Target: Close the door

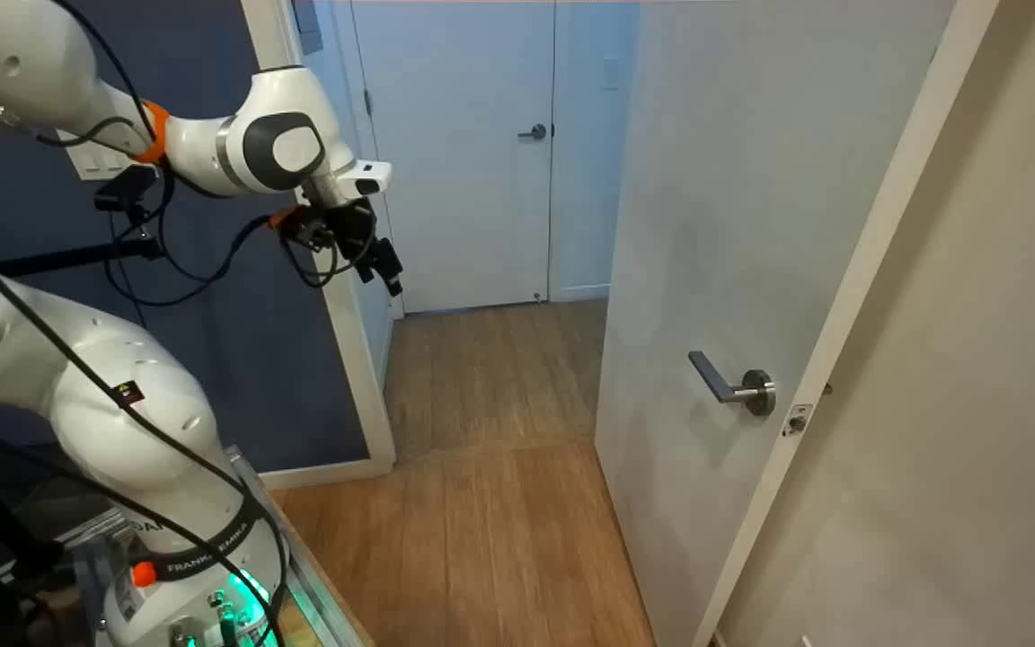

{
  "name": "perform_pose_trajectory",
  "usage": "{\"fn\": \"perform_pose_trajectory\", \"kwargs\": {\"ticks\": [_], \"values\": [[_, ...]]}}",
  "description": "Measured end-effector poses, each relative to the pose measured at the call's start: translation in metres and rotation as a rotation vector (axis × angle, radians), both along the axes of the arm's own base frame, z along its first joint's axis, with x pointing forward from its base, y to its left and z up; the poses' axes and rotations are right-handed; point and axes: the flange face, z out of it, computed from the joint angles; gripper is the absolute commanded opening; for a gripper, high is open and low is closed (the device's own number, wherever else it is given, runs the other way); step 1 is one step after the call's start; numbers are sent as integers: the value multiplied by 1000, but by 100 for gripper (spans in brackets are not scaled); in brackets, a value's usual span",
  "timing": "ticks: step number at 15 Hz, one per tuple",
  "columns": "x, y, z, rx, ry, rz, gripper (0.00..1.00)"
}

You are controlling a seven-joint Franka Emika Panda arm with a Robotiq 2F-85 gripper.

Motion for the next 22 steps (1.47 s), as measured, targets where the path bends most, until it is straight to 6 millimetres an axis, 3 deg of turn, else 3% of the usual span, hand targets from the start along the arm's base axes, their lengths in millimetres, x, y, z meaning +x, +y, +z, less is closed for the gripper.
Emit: {"fn": "perform_pose_trajectory", "kwargs": {"ticks": [8, 11, 16, 22], "values": [[1, -2, 1, 3, 0, -5, 100], [9, -26, 19, 43, -34, -60, 100], [11, -129, 99, 181, -143, -182, 100], [-30, -291, 170, 339, -343, -461, 100]]}}
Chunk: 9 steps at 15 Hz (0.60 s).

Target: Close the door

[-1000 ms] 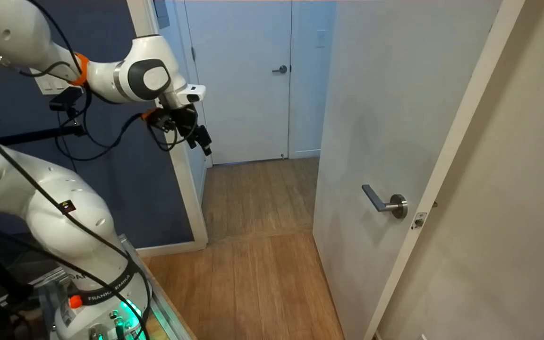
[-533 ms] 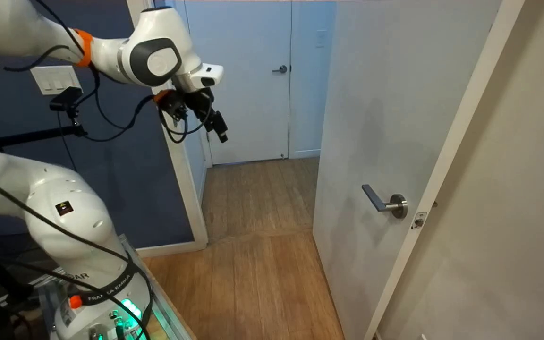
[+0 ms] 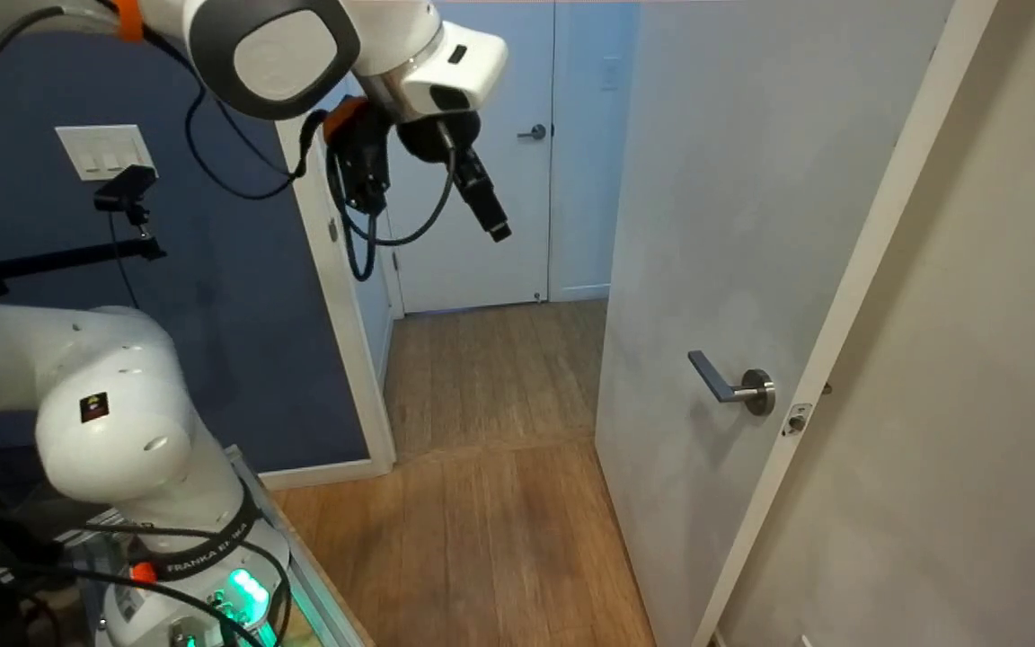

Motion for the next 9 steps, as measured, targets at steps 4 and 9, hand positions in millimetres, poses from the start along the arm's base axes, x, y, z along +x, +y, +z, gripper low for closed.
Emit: {"fn": "perform_pose_trajectory", "kwargs": {"ticks": [4, 9], "values": [[-24, -74, 17, 45, -67, -179, 100], [-20, -65, 15, 31, -57, -160, 100]]}}
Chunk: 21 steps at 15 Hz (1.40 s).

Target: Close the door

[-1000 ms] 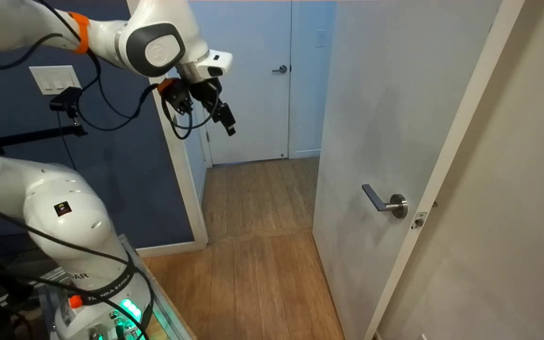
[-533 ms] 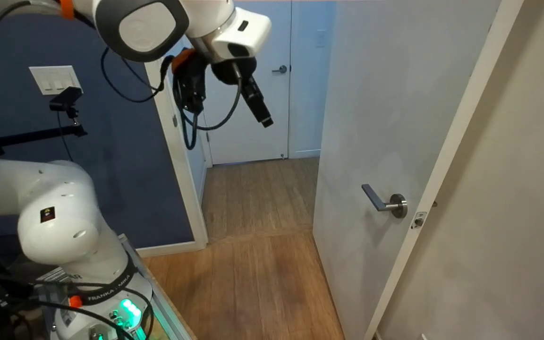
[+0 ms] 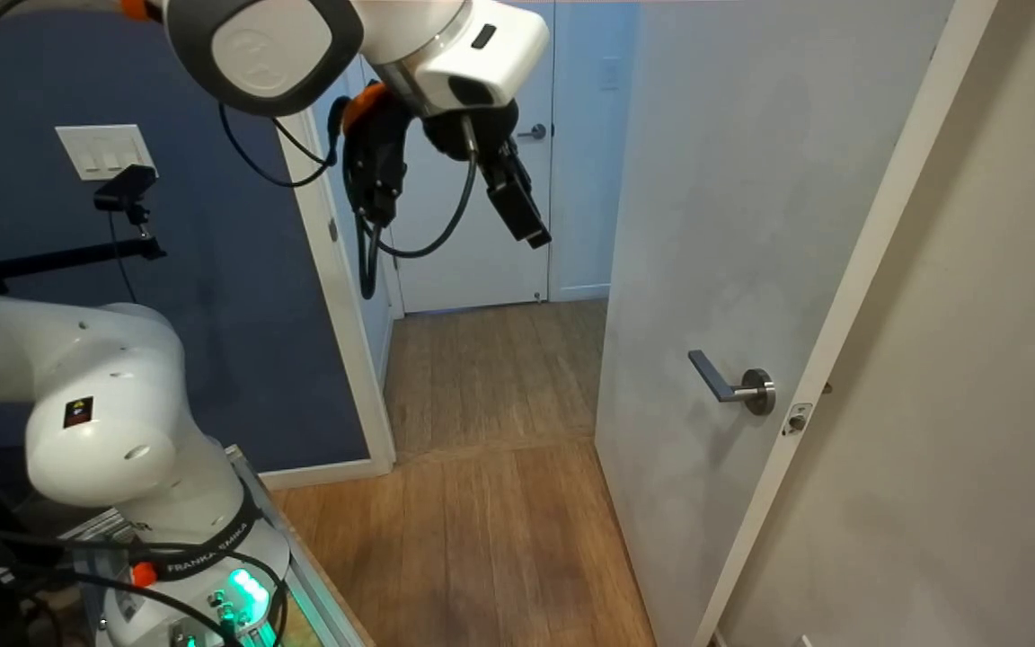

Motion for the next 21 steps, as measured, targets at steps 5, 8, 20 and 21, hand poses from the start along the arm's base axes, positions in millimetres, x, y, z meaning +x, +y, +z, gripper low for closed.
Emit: {"fn": "perform_pose_trajectory", "kwargs": {"ticks": [5, 8, 20, 21], "values": [[8, -16, 6, 15, -45, -73, 100], [22, -56, 20, 112, -86, -177, 100], [78, -233, 57, 310, -387, -606, 100], [81, -234, 54, 308, -378, -608, 100]]}}
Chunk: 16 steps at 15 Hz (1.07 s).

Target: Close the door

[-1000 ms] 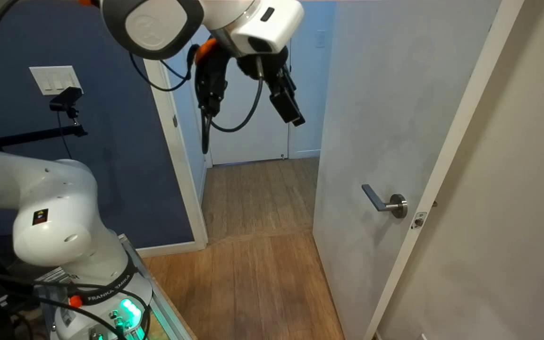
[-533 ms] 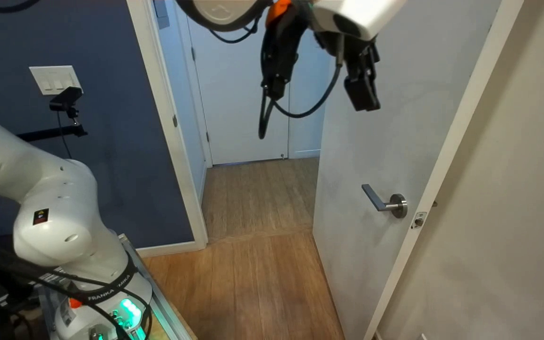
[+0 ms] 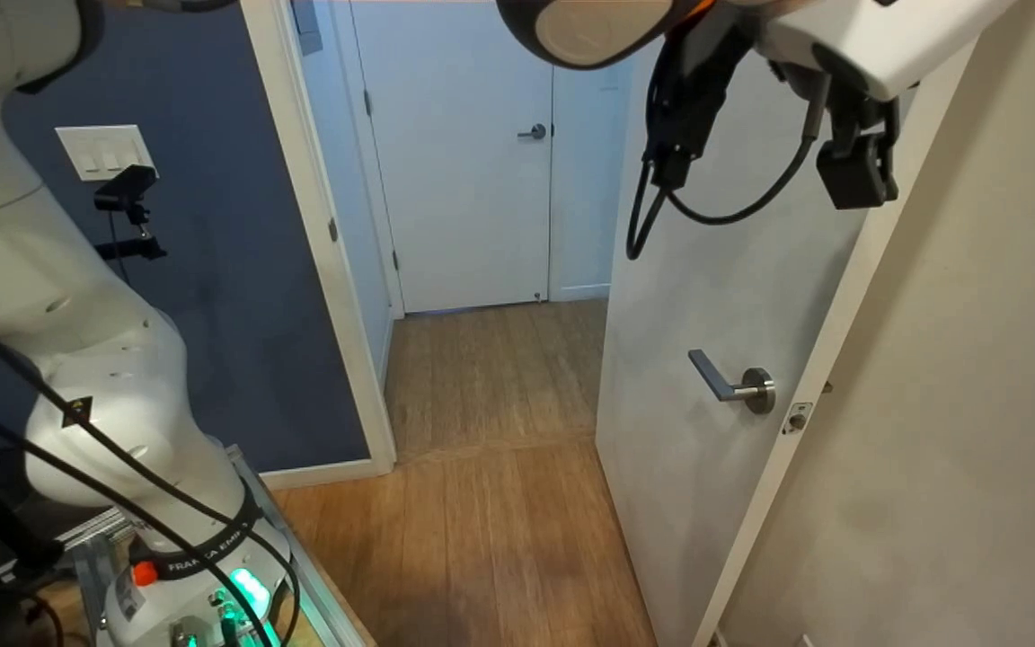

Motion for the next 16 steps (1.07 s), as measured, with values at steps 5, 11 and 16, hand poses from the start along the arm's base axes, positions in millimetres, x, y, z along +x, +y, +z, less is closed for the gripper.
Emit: {"fn": "perform_pose_trajectory", "kwargs": {"ticks": [5, 11, 16], "values": [[-3, 1, 4, -3, -8, 1, 100], [4, -14, 11, -39, -74, 5, 100], [20, -31, 18, -31, -107, 60, 100]]}}
